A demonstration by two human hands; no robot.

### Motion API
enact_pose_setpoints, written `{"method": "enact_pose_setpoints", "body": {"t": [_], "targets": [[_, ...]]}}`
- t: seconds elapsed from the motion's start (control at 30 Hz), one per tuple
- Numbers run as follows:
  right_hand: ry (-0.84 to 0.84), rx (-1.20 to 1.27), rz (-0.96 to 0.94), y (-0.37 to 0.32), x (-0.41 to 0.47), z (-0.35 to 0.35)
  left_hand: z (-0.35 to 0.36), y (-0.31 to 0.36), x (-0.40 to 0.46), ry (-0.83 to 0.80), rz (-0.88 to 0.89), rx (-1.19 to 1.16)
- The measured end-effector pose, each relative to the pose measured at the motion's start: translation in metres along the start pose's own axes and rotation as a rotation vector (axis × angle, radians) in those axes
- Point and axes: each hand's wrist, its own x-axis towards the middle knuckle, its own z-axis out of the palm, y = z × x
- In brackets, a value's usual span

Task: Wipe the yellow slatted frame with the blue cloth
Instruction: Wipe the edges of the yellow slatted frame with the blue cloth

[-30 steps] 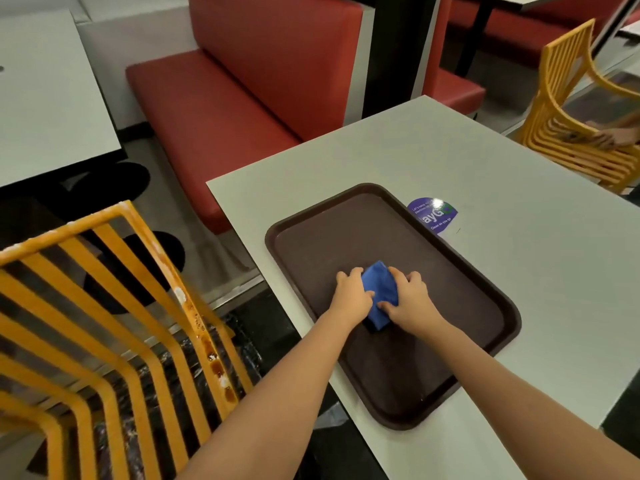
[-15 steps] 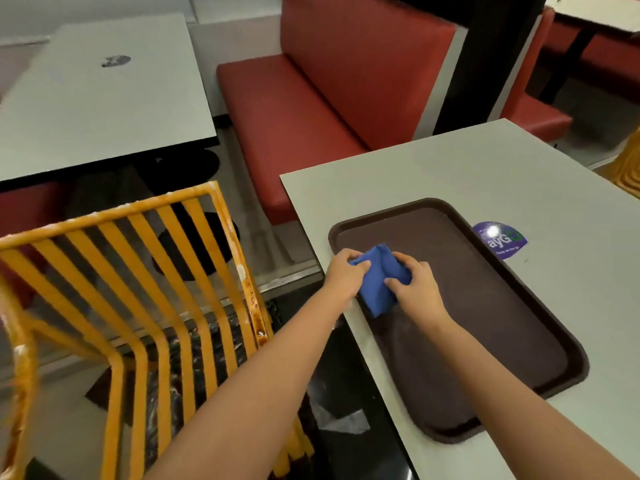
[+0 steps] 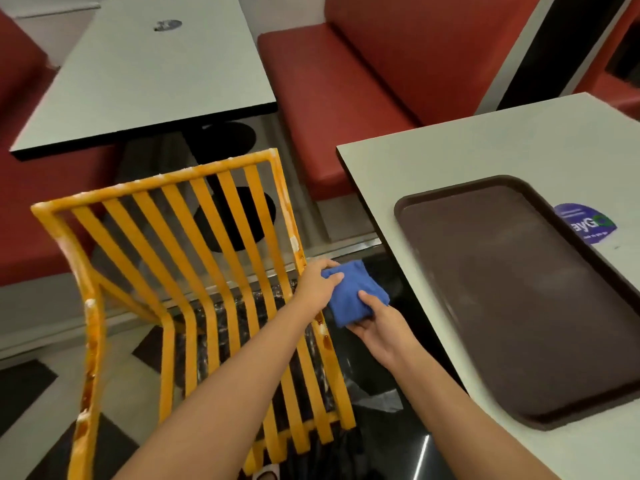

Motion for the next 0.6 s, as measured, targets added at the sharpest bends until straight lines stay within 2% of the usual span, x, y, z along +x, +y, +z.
{"method": "enact_pose_setpoints", "body": {"t": [0.1,0.2,0.33,0.43,0.5,0.57,0.6], "targets": [[0.086,0.014,-0.061,0.027,0.012,0.006,-0.011,-0.034,0.011,-0.04,-0.005,0.104],[0.204,-0.087,-0.126,0.049,0.025,0.003,-0.024,-0.066,0.025,-0.091,-0.061,0.162],[0.491,-0.718,-0.241,0.069,0.024,-0.003,-0.045,-0.097,0.048,-0.137,0.093,0.429],[0.601,-0.982,-0.388,0.09,0.023,-0.008,-0.052,-0.114,0.069,-0.197,0.313,0.687],[0.584,-1.119,-0.395,0.107,0.029,-0.015,-0.052,-0.125,0.085,-0.247,0.488,0.898],[0.442,-1.22,-0.376,0.128,0.039,-0.024,-0.05,-0.131,0.098,-0.278,0.636,1.132],[0.379,-1.365,-0.361,0.141,0.043,-0.028,-0.049,-0.134,0.104,-0.283,0.681,1.224]]}}
